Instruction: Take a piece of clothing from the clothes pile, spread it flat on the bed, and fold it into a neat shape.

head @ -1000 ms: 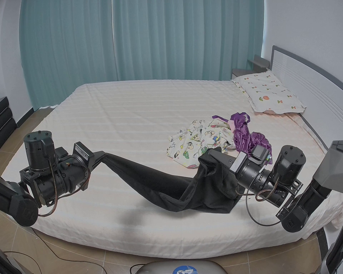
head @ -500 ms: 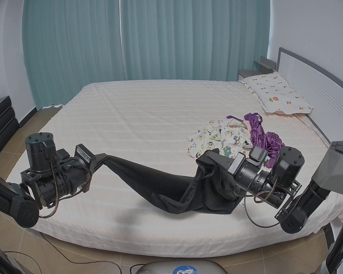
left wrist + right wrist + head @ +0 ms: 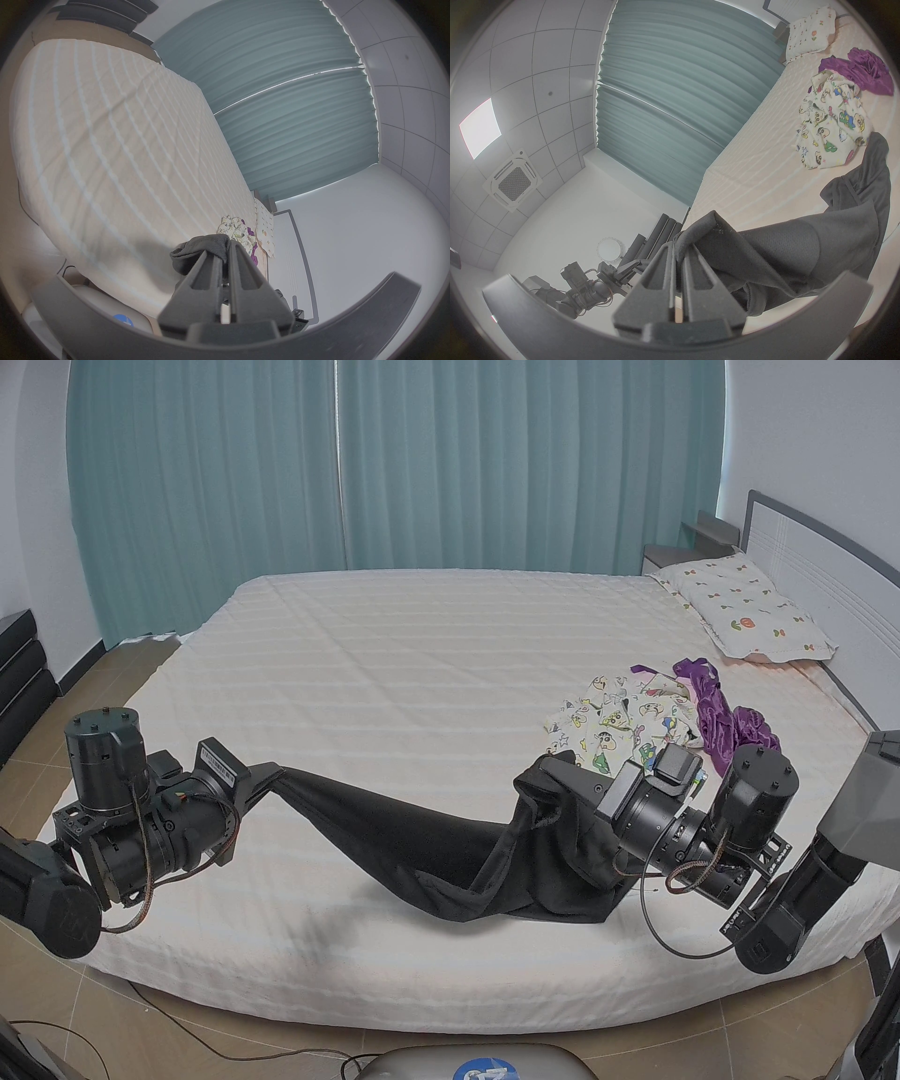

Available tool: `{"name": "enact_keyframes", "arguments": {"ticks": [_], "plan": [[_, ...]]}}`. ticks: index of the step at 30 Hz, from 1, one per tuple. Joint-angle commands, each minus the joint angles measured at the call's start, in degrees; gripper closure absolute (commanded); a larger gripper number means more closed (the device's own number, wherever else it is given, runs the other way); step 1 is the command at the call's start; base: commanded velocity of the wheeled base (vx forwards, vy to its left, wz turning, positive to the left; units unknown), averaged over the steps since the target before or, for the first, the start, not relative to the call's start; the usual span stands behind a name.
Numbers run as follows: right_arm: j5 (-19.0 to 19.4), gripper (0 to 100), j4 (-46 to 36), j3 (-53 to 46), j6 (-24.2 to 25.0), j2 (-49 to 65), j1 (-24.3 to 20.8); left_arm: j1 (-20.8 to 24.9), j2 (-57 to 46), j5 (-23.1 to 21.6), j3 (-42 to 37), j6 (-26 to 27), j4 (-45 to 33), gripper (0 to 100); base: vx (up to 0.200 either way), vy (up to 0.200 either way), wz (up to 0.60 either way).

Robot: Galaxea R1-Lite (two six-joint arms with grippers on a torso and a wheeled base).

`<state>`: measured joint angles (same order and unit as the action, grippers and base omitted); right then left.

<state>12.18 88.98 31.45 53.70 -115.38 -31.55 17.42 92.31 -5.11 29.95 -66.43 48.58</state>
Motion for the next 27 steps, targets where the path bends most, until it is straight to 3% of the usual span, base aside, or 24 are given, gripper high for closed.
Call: {"name": "enact_keyframes", "arguments": {"ticks": [1,15,21,27], "plan": [[0.04,100,0.85,0.01,0.00,-0.02,-0.09,-0.02,-0.11,0.01,0.02,-0.02,-0.06,100,0.000,0.200,0.00],[0.13,100,0.85,1.07,-0.26,-0.63,0.17,-0.02,0.33,-0.08,-0.60,0.24,0.29,100,0.000,0.200,0.00],[0.13,100,-0.30,2.39,-2.64,-0.19,0.44,1.83,0.33,-0.08,-0.51,-0.02,0.29,100,0.000,0.000,0.00],[-0.75,100,-0.82,-1.48,-2.90,1.92,1.58,4.55,-0.02,0.45,-0.07,0.42,-0.06,100,-0.200,0.000,0.00]]}}
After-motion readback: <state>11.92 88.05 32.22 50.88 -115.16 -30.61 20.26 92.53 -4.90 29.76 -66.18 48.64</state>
